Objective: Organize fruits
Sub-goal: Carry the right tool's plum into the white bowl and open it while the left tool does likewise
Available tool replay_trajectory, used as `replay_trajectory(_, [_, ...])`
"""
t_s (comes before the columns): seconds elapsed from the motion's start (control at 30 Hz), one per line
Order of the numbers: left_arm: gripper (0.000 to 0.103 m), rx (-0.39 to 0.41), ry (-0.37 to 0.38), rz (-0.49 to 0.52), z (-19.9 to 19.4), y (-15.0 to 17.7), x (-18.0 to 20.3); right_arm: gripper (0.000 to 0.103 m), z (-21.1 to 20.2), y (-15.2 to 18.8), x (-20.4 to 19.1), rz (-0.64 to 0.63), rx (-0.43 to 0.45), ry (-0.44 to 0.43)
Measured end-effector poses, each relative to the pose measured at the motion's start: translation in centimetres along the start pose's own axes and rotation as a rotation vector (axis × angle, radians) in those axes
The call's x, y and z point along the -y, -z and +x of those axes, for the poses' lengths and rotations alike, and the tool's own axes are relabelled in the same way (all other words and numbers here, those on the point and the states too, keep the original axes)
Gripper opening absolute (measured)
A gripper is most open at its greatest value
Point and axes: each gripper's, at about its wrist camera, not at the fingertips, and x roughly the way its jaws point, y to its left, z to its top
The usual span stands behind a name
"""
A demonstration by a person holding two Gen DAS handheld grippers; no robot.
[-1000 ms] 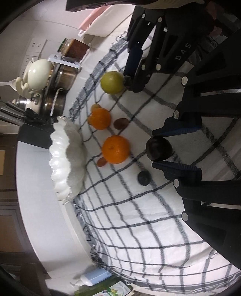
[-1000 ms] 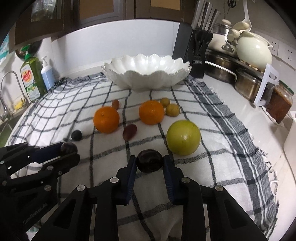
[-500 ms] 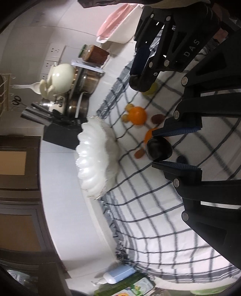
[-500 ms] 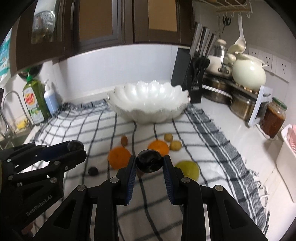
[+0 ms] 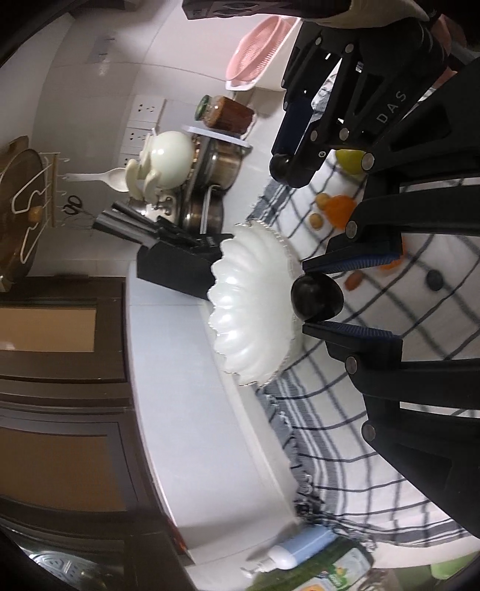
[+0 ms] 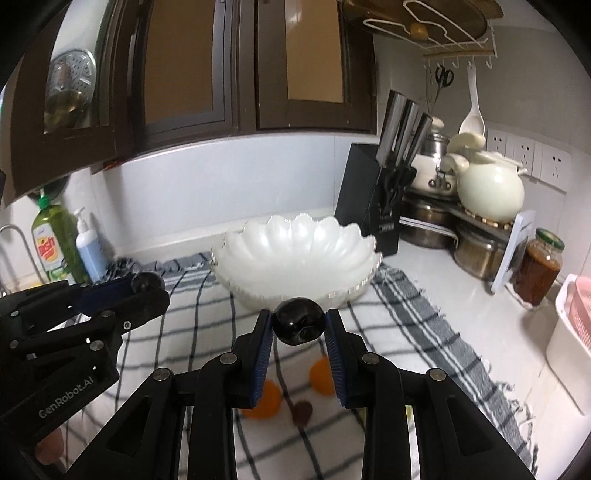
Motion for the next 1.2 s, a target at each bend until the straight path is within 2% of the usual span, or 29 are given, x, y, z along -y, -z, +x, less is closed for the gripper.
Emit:
replay_trajectory(0.33, [0.027, 0.022, -0.037, -0.019, 3.3, -4.4, -0.6, 0.03, 3.8, -4.8, 0.9, -0.065, 0.049, -0.003])
replay_trajectory(0.57, [0.026, -0.012, -0.073, -0.055, 7.6, -7.6, -0.7, 0.03, 8.1, -8.0, 2.5, -0.104, 0.019, -0.055])
replay_trajectory(0.87, [0.026, -0.128, -0.098, -0.082, 14.7, -9.4, -1.2, 0.03, 14.9, -10.2, 4.4, -0.127, -0.077, -0.116])
replay_trajectory(1.2, [0.026, -0.28, -0.084, -0.152, 21.8, -9.6, -3.1, 0.03, 22.5, -10.6, 5.5, -0.131, -0.254, -0.172])
